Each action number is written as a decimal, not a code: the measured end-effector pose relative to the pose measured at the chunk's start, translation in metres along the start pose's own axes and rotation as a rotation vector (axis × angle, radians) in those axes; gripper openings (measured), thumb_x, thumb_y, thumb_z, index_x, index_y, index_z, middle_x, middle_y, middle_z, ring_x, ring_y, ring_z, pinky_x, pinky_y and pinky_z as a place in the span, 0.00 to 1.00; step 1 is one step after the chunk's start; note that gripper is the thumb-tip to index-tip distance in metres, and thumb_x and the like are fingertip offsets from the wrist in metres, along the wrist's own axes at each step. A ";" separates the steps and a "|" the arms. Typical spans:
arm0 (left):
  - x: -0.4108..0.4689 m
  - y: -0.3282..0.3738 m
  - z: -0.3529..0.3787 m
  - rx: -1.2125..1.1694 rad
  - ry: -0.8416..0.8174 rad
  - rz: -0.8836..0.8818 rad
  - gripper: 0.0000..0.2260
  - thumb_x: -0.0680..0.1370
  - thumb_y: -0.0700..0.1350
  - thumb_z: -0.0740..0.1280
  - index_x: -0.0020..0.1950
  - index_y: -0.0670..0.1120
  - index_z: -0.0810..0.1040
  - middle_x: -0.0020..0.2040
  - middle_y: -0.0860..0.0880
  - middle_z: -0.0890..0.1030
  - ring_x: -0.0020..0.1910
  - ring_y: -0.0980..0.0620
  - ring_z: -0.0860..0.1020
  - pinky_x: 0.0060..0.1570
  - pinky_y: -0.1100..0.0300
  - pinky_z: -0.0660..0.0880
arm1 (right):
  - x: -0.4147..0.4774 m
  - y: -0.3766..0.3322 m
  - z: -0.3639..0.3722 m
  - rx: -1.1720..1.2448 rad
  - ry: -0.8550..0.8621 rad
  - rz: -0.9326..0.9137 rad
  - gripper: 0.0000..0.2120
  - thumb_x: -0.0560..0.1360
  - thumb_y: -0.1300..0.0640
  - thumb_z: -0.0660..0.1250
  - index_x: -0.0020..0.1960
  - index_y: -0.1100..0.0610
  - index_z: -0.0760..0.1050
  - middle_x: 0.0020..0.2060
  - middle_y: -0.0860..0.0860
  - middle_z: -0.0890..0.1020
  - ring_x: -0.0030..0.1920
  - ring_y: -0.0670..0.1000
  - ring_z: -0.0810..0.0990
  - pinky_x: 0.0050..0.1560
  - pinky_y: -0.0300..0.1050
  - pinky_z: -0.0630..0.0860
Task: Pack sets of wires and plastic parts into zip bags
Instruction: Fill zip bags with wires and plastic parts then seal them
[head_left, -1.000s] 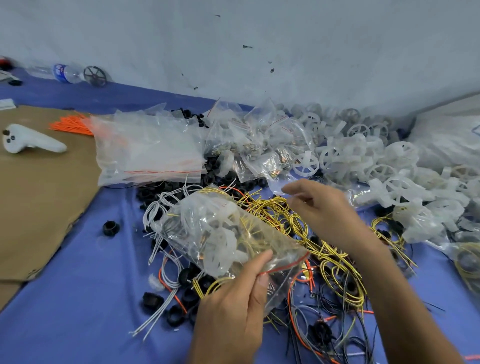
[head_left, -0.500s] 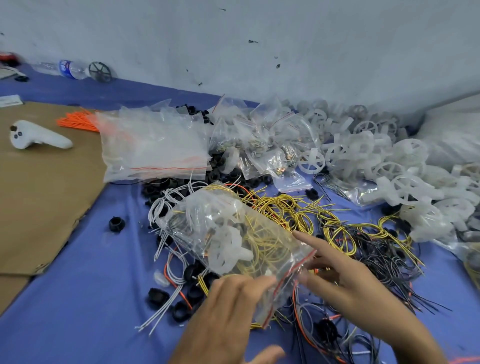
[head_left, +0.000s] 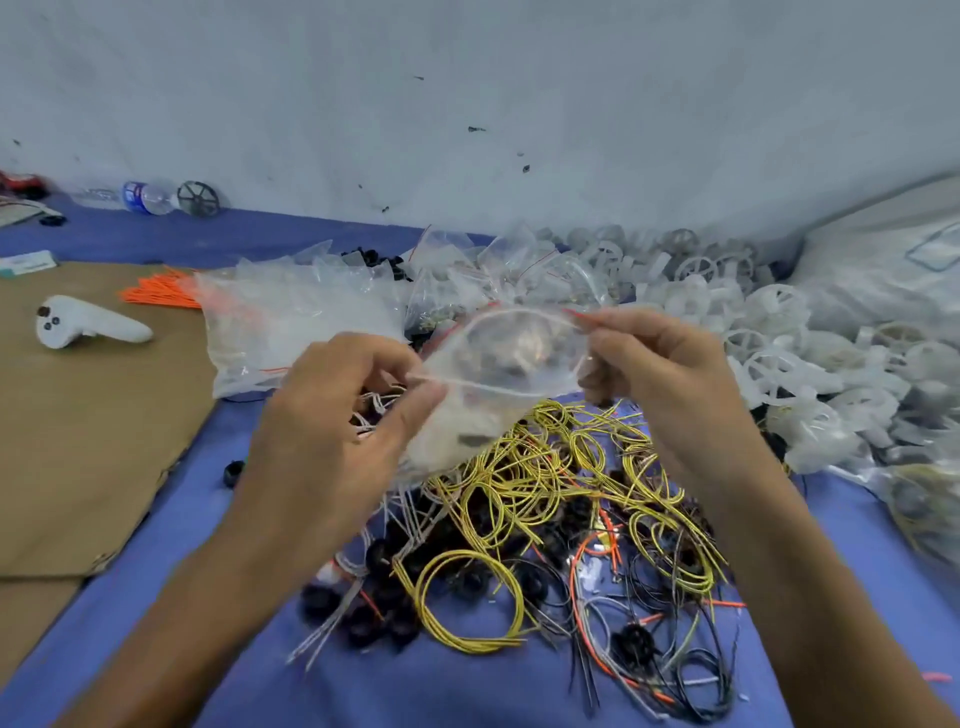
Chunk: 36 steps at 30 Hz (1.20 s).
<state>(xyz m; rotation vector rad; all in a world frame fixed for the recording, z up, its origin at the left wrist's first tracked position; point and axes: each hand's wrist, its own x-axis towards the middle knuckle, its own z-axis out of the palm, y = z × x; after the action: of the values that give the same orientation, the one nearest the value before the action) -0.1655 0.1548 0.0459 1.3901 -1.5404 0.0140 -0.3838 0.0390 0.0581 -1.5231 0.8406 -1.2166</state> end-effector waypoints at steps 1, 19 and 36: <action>0.014 0.003 -0.006 -0.056 0.034 -0.009 0.06 0.76 0.54 0.70 0.46 0.58 0.73 0.42 0.56 0.77 0.38 0.60 0.74 0.37 0.72 0.68 | 0.009 -0.013 0.003 0.030 0.021 -0.025 0.10 0.77 0.68 0.64 0.50 0.60 0.83 0.30 0.54 0.81 0.32 0.52 0.79 0.33 0.41 0.77; 0.023 -0.023 0.027 -0.524 -0.002 -0.319 0.03 0.74 0.53 0.71 0.47 0.58 0.84 0.41 0.55 0.83 0.38 0.59 0.76 0.42 0.69 0.74 | -0.010 -0.039 -0.027 -0.271 0.045 -0.134 0.11 0.75 0.64 0.63 0.47 0.52 0.82 0.24 0.49 0.75 0.25 0.47 0.72 0.26 0.38 0.68; 0.005 -0.001 0.023 -0.487 0.013 -0.260 0.03 0.77 0.51 0.68 0.47 0.57 0.82 0.36 0.47 0.78 0.29 0.58 0.67 0.27 0.65 0.65 | 0.008 -0.073 0.048 -0.982 -0.525 -0.327 0.08 0.75 0.45 0.66 0.46 0.47 0.80 0.44 0.42 0.82 0.49 0.46 0.79 0.52 0.51 0.75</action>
<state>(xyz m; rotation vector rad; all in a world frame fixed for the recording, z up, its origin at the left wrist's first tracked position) -0.1784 0.1370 0.0370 1.1776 -1.2337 -0.4790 -0.3400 0.0655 0.1288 -2.7012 0.8840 -0.5184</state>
